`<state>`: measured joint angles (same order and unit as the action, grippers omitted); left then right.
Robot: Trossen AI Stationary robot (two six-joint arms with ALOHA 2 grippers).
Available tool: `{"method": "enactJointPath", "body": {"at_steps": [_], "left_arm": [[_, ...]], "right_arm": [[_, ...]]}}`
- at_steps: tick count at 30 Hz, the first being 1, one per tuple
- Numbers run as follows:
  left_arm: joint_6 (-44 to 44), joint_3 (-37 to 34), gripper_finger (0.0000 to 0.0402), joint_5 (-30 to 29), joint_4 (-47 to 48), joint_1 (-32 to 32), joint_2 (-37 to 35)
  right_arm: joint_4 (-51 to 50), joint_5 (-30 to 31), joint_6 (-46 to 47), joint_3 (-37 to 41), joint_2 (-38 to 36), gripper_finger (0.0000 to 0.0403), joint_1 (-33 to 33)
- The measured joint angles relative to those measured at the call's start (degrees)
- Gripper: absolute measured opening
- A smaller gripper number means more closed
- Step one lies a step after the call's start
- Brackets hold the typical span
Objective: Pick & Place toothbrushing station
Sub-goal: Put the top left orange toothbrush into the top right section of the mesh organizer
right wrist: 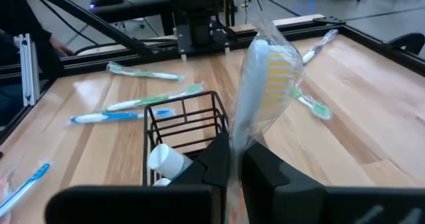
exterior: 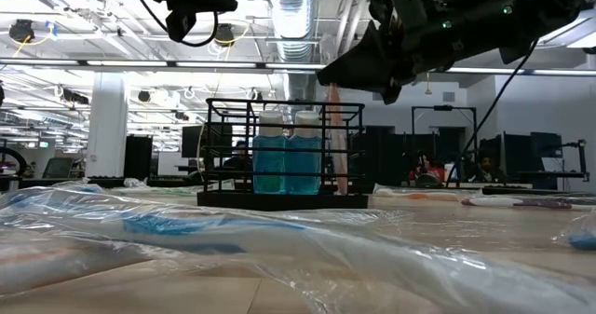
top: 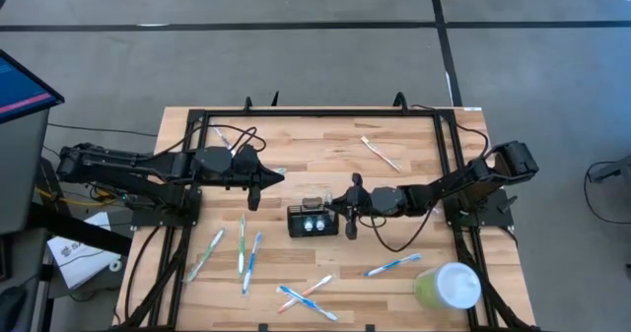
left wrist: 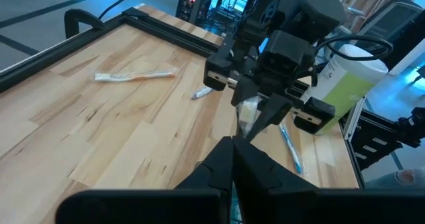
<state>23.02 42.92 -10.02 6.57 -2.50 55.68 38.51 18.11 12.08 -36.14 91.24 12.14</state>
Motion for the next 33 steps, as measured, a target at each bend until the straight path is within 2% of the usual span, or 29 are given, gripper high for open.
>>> {"method": "enactJointPath", "body": {"at_steps": [6,9,14,26,29,33], "left_arm": [[-0.01,0.0,0.0,-0.02,-0.13,0.0,0.0],[-0.01,0.0,0.0,0.0,-0.15,0.0,0.0],[-0.01,0.0,0.0,0.0,-0.17,0.0,0.0],[-0.01,0.0,0.0,0.0,-0.2,0.0,0.0],[-0.01,0.0,0.0,0.0,-0.2,0.0,0.0],[-0.01,0.0,0.0,0.0,-0.19,0.0,0.0]], "right_arm": [[-0.08,-0.02,4.09,0.0,0.0,0.0026,0.22],[-0.2,-0.02,7.36,0.0,0.0,0.004,0.16],[-0.41,-0.02,10.03,0.0,-0.1,0.0084,0.15],[-0.37,-1.22,16.99,0.0,-0.21,0.0219,0.22],[-0.86,-2.32,17.97,0.0,-1.19,0.0237,0.22],[-3.48,-2.63,18.01,0.04,-3.67,0.0241,-0.03]]}}
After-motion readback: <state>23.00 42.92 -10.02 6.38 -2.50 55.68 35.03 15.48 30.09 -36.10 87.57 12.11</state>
